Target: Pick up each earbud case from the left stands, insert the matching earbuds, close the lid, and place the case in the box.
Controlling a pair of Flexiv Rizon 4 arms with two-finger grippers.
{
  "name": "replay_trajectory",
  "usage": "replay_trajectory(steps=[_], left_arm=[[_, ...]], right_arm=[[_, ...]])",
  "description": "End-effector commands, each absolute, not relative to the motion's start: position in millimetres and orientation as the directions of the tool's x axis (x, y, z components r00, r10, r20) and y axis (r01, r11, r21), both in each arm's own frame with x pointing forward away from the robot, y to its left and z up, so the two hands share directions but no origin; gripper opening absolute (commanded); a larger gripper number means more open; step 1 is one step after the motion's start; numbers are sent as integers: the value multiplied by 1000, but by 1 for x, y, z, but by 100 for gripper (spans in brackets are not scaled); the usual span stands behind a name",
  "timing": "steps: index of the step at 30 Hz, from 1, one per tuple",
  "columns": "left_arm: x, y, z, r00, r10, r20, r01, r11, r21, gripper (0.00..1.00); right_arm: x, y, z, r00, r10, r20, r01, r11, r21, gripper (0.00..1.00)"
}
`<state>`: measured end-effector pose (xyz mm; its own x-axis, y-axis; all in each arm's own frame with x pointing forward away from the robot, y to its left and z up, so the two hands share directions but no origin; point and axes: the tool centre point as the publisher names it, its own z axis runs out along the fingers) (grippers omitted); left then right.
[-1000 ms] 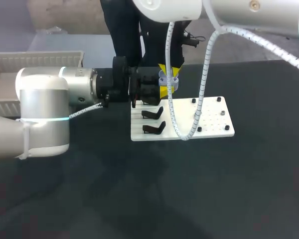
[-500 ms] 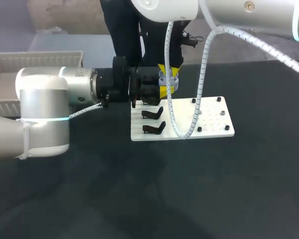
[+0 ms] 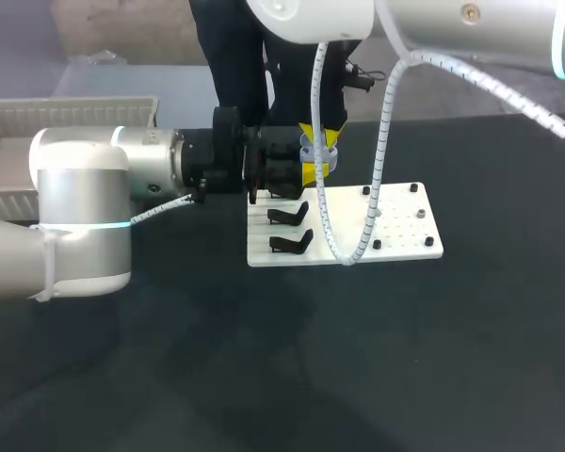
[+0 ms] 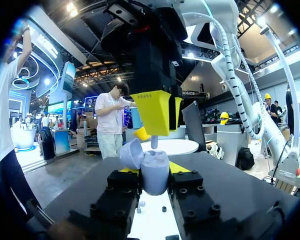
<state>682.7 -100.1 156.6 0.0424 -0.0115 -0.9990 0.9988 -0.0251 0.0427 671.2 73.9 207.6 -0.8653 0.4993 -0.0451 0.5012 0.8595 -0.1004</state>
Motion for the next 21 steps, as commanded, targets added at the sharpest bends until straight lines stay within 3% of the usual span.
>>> replay_trajectory(steps=[1, 21], left_arm=[[682, -100, 156, 46, -16, -999, 999, -21, 47, 0], [682, -100, 156, 46, -16, -999, 999, -21, 47, 0]], right_arm=[[671, 74, 206, -863, 503, -46, 505, 857, -104, 0], [674, 72, 204, -862, 504, -46, 506, 856, -105, 0]])
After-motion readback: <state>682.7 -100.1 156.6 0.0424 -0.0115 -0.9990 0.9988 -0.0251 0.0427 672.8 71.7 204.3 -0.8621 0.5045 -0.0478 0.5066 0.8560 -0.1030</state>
